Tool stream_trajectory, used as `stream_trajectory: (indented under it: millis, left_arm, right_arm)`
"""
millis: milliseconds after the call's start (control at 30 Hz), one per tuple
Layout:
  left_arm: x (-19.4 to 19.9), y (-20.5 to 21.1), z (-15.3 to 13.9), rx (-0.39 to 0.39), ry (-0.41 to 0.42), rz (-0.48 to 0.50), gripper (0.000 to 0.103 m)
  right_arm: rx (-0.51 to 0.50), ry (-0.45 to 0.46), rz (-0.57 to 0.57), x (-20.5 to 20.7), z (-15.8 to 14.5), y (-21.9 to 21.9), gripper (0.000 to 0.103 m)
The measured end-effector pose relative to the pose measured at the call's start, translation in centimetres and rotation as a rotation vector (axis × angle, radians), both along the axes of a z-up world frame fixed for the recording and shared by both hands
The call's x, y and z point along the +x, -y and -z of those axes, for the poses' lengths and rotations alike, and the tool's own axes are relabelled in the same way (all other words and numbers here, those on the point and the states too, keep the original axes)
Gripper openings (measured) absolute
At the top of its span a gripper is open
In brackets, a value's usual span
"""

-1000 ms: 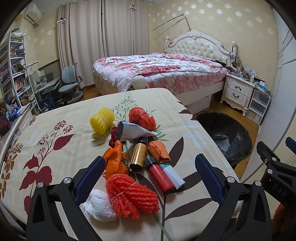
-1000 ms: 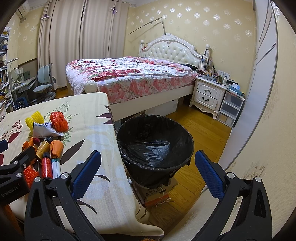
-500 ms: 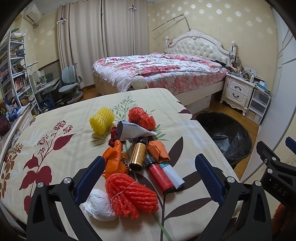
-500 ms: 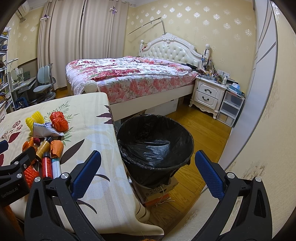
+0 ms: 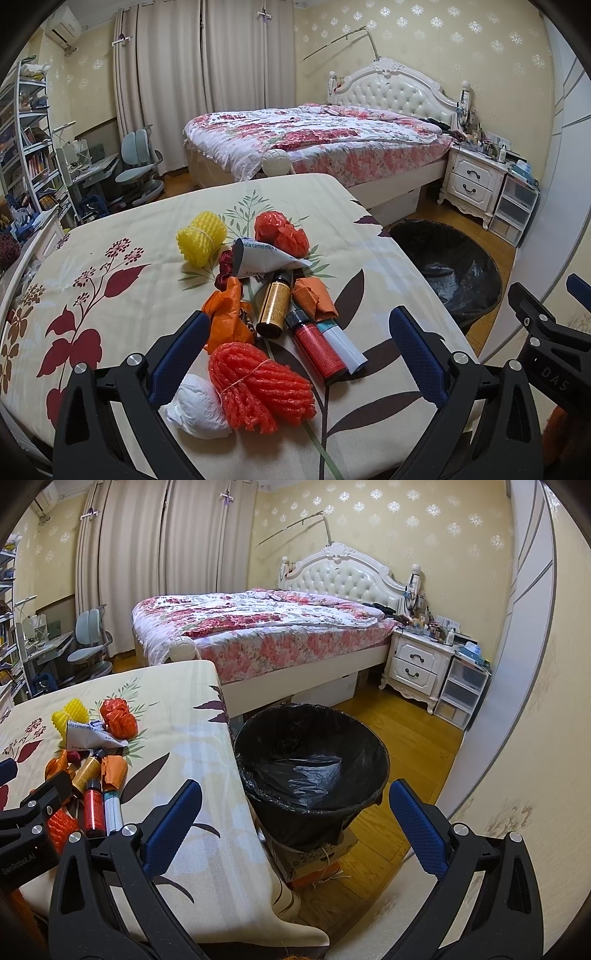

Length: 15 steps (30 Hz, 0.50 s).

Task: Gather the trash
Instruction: 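Grasp the orange mesh net with the right tool while the left tool approaches the white tissue ball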

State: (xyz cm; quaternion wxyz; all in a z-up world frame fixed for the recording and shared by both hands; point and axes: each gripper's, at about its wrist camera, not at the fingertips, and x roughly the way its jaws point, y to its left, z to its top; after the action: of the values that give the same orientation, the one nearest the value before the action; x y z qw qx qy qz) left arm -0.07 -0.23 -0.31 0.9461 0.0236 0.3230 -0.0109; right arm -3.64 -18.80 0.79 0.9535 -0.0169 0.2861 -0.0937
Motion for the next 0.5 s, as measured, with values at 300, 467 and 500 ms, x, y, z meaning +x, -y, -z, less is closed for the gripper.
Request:
stream_trajectory:
  millis: [300, 467, 500]
  left_arm:
    - [-0.4, 0.2, 0.3, 0.003, 0.003, 0.013, 0.095]
    - [-0.8, -1.0, 0.2, 0.011, 0.001, 0.012, 0.093]
    - [-0.9, -1.3, 0.3, 0.015, -0.003, 0.010, 0.093]
  right_arm:
    - [0.011, -0.018, -0.008, 0.5, 0.4, -0.4, 0.099]
    - [0.022, -0.036, -0.024, 0.3, 0.5, -0.8, 0.084]
    - [0.030, -0.045, -0.031, 0.4, 0.6, -0.9, 0.081]
